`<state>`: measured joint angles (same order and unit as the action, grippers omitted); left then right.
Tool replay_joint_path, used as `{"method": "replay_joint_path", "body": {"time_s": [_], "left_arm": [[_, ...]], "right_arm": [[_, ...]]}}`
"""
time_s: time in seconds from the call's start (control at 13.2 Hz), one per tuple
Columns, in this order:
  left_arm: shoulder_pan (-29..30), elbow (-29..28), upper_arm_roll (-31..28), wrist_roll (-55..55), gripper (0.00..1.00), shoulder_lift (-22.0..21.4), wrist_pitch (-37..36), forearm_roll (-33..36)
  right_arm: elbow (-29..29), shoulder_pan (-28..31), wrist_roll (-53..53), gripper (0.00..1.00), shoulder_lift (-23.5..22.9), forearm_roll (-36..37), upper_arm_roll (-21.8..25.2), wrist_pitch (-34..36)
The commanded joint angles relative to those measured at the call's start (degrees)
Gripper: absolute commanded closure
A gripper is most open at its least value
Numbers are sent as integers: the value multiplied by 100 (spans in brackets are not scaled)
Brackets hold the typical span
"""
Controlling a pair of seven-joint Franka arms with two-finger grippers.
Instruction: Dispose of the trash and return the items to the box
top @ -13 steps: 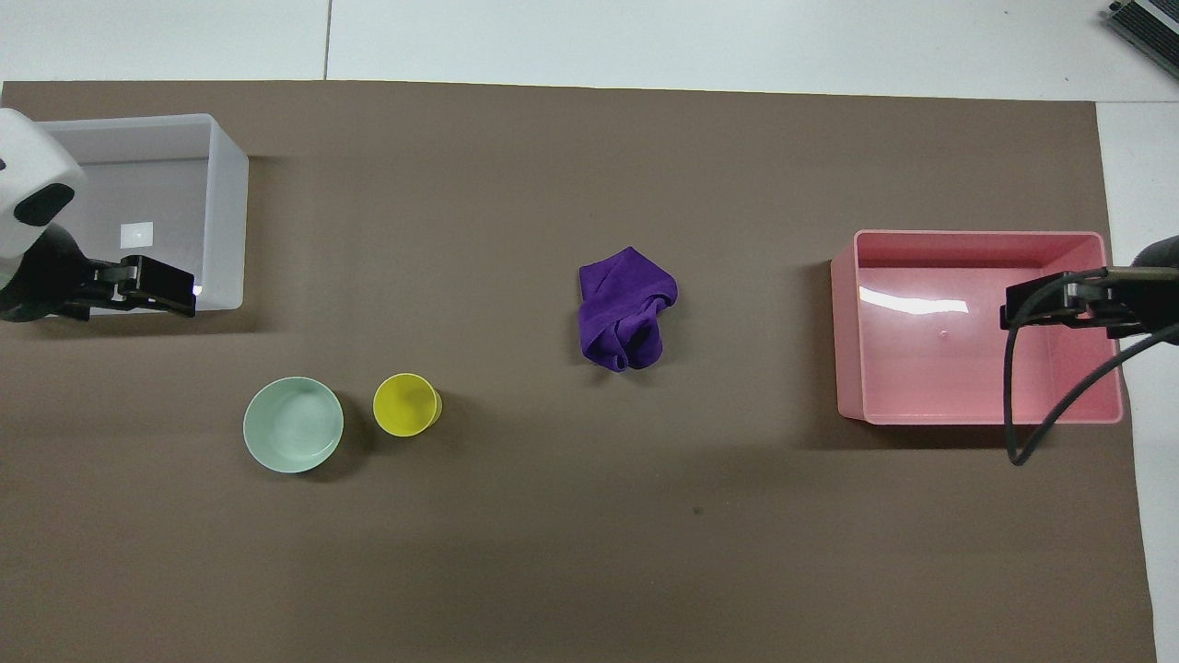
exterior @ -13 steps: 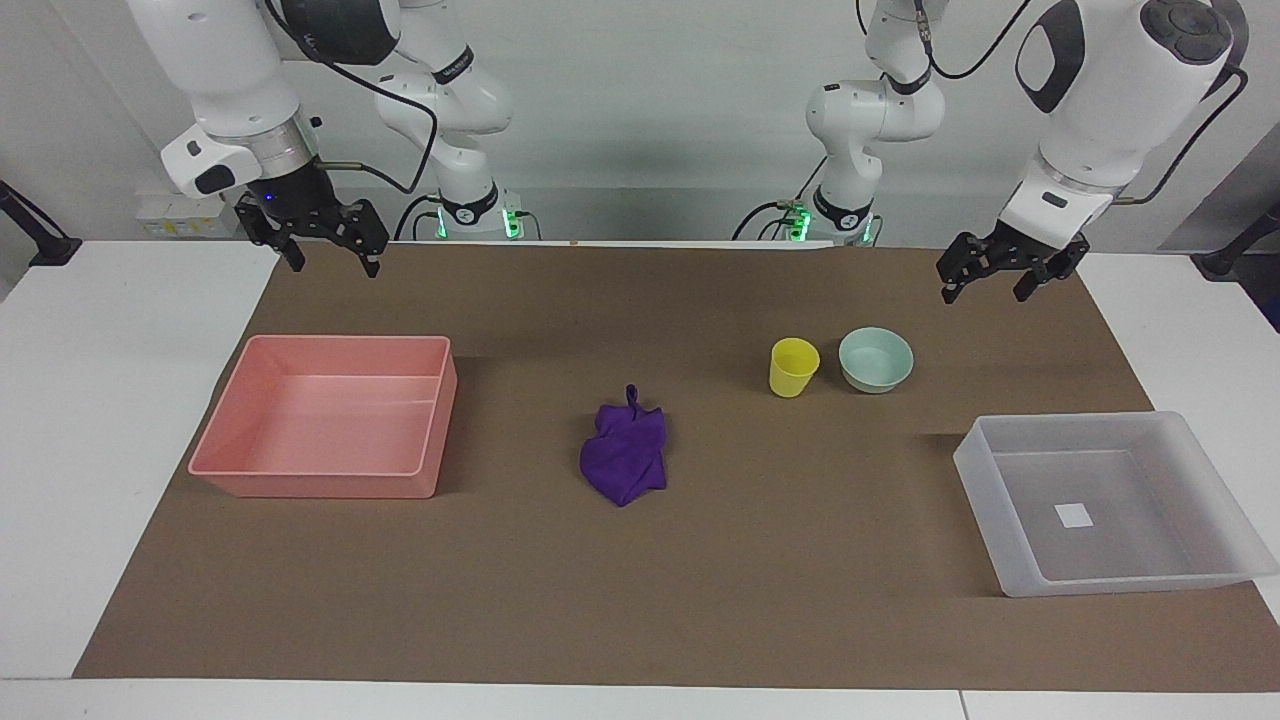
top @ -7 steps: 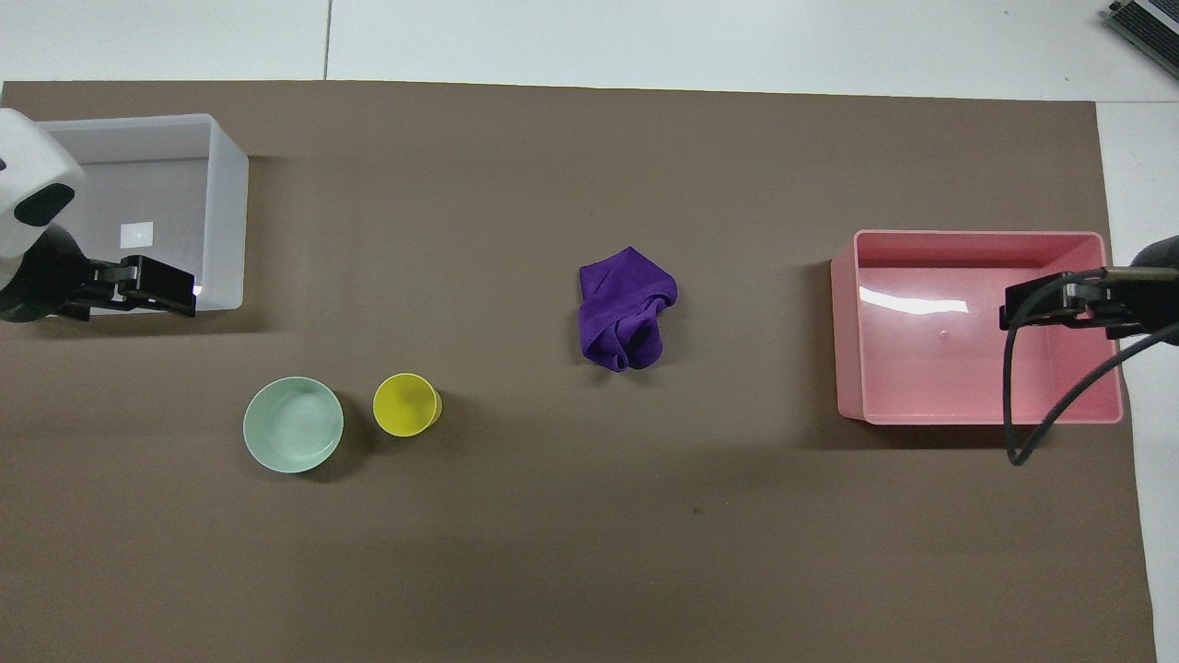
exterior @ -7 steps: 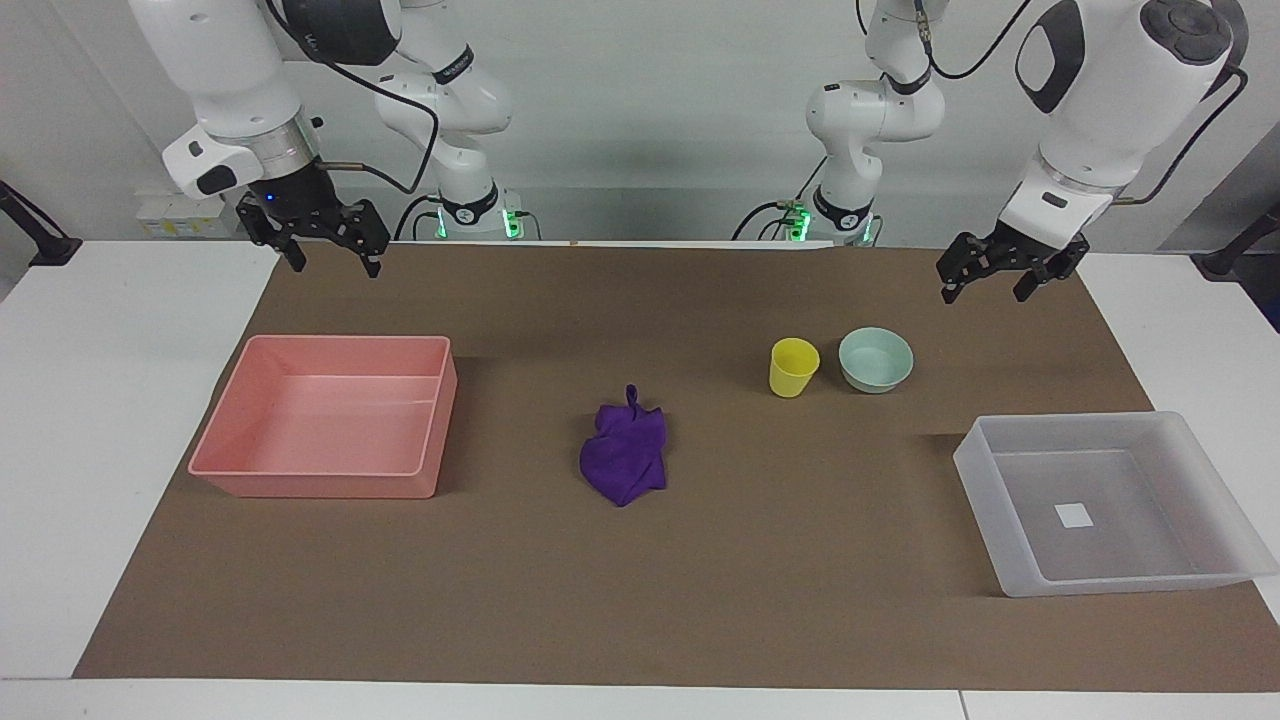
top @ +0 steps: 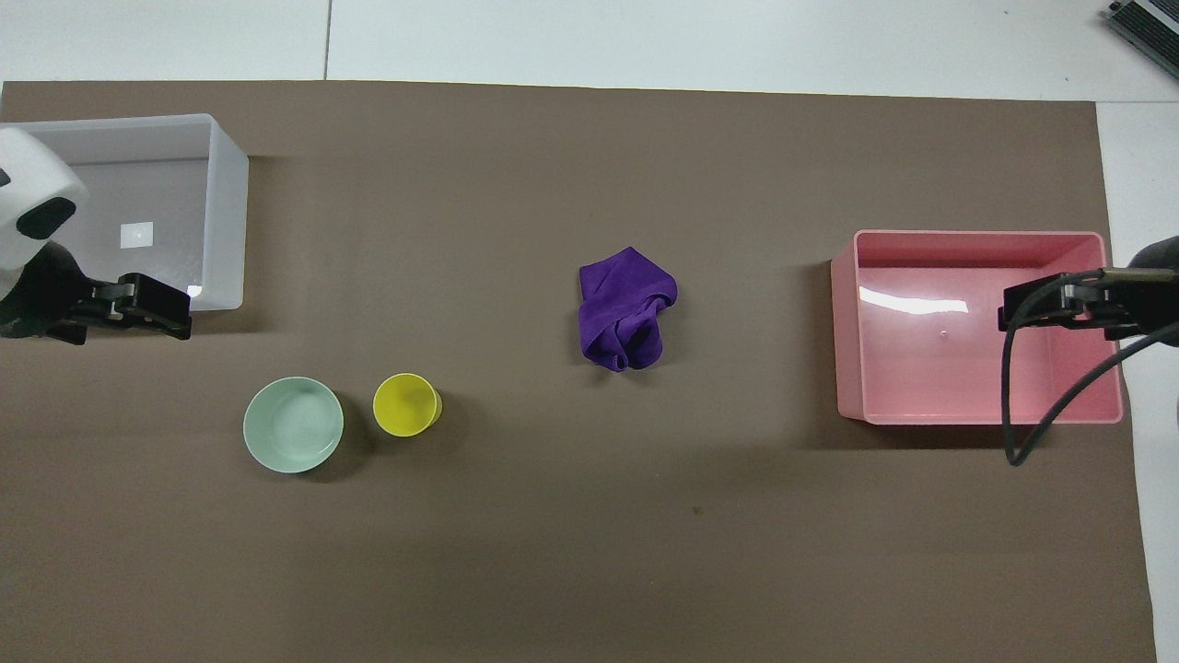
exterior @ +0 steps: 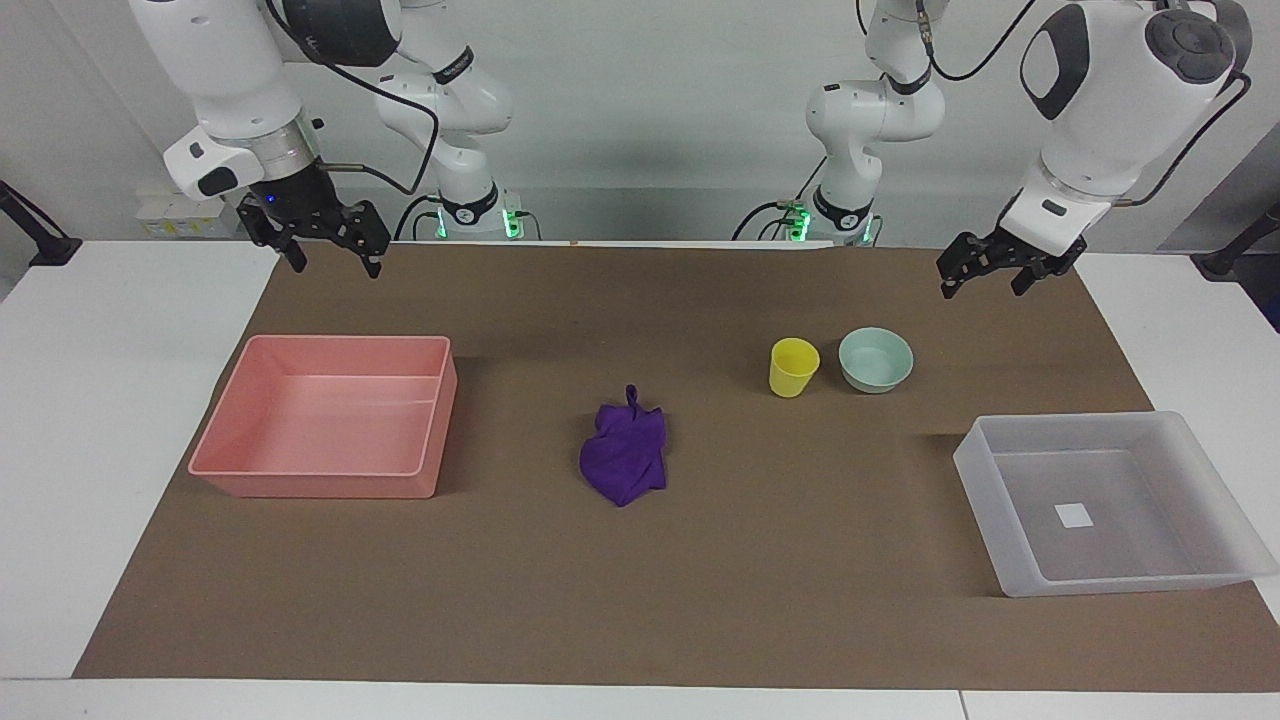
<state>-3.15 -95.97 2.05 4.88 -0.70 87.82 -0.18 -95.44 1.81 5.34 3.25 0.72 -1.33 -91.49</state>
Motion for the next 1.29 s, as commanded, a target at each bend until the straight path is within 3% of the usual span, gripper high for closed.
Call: {"method": "replay_joint_path", "body": {"time_s": [0.0, 0.15, 0.38, 0.76, 1.06, 1.14, 1.22], "left_arm": [[68, -561, 23, -110, 0, -97, -12, 44], [68, -1010, 23, -119, 0, -115, 269, 44], [60, -1984, 32, -119, 0, -167, 1278, 53], [34, -3470, 23, -128, 0, -133, 2677, 70], [42, -3877, 23, -128, 0, 34, 3188, 79], [60, -3851, 23, -119, 26, 104, 3136, 71], [86, -3825, 23, -119, 59, 174, 3144, 79]], "right_arm": [[-422, -162, 230, 0, 202, 7, -61, -508], [-729, -452, 571, 0, 229, 7, -70, -1017], [-1073, -1233, 1633, 0, -33, 7, -70, -2001], [-1073, -2043, 2208, 0, -1078, -230, -70, -3276], [-1074, -2483, 2270, 0, -1905, -239, -70, -4420], [-1074, -2588, 2296, 0, -2063, -230, -70, -4587], [-1074, -2702, 2348, 0, -2274, -230, -70, -4849]]}}
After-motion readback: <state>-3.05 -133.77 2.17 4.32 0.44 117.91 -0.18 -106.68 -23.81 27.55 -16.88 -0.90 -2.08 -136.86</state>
